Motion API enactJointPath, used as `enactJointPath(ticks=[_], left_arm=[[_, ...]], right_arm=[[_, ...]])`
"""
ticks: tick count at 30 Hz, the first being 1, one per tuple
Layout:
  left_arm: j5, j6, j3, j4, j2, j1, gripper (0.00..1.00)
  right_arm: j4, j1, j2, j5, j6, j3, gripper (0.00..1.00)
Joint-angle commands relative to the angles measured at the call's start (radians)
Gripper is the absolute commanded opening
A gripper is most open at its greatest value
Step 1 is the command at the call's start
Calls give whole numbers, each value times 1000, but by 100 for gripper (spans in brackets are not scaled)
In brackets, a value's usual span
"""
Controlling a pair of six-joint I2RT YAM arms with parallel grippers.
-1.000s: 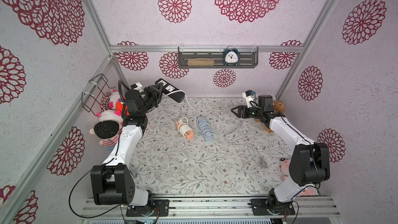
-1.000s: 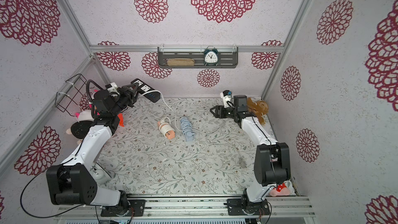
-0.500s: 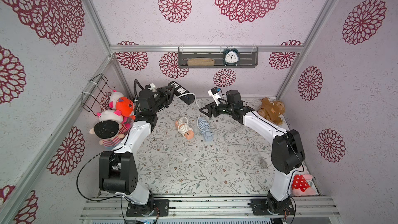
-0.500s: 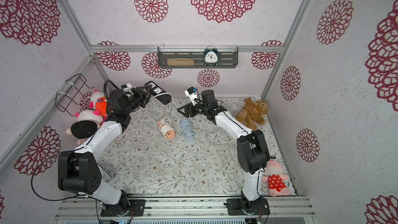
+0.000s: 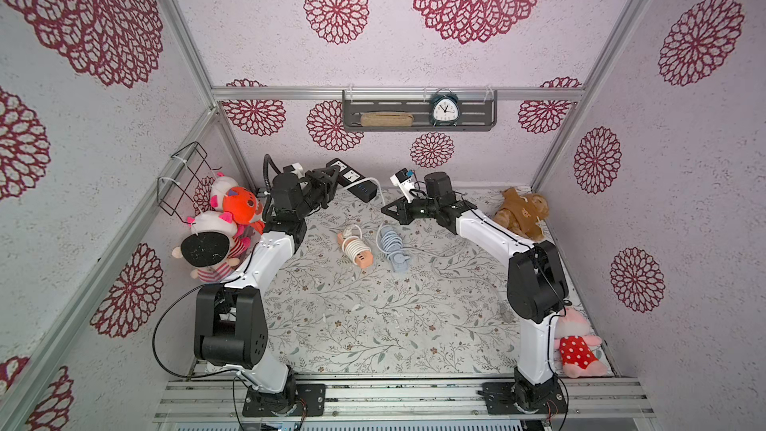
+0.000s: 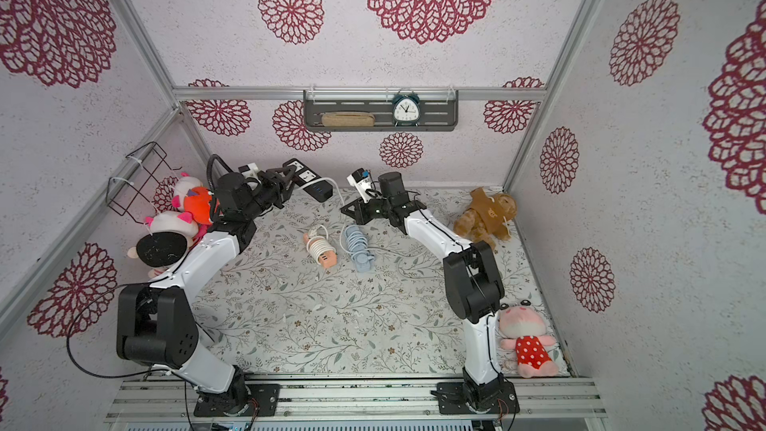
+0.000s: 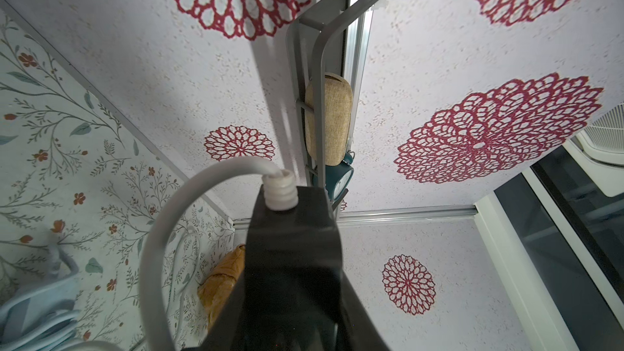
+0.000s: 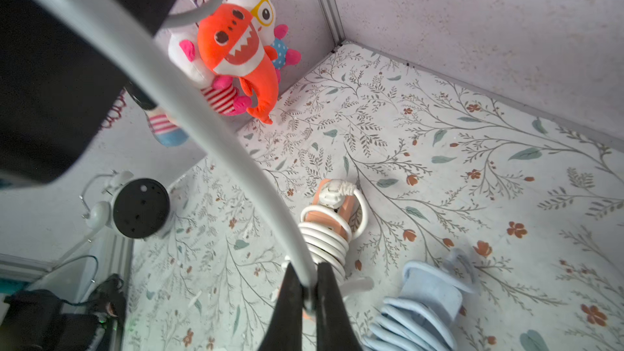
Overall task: Unwrap the cord wrapped around the power strip
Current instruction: Unwrap the power cord from the power strip.
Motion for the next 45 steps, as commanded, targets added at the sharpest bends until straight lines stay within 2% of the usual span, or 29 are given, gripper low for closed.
enactJointPath(ticks=[1, 5, 9, 14, 18, 22, 31, 37, 42, 45], left_arm=[[-20, 16, 4, 44, 12, -7, 0], [-57, 55, -2, 16, 18, -7, 0], [-96, 66, 16, 18, 48, -12, 0], [-124, 19, 77, 94, 123, -33, 0], [-110, -8, 166, 142, 172, -49, 0], [-71, -11, 227, 149, 170, -59, 0], [97, -122, 103, 290, 80, 5, 0], [311, -89, 71, 297, 66, 37, 0], [459, -59, 25, 314, 95, 37, 0], [532, 16, 19, 234, 105, 32, 0]], right_arm=[[-55, -11, -102, 29, -52, 36, 0], [-69, -14, -185, 46, -79, 9, 0], [-24, -2, -282, -8, -82, -83, 0], [-64, 51, -354, -51, -153, -203, 0], [-140, 81, -323, 24, -224, -261, 0], [-147, 66, -271, 118, -247, -288, 0], [-161, -100, -202, 160, -173, -238, 0], [-184, -214, -188, 157, -135, -180, 0], [-228, -288, -165, 202, -149, -136, 0], [-236, -308, -161, 204, -156, -138, 0]])
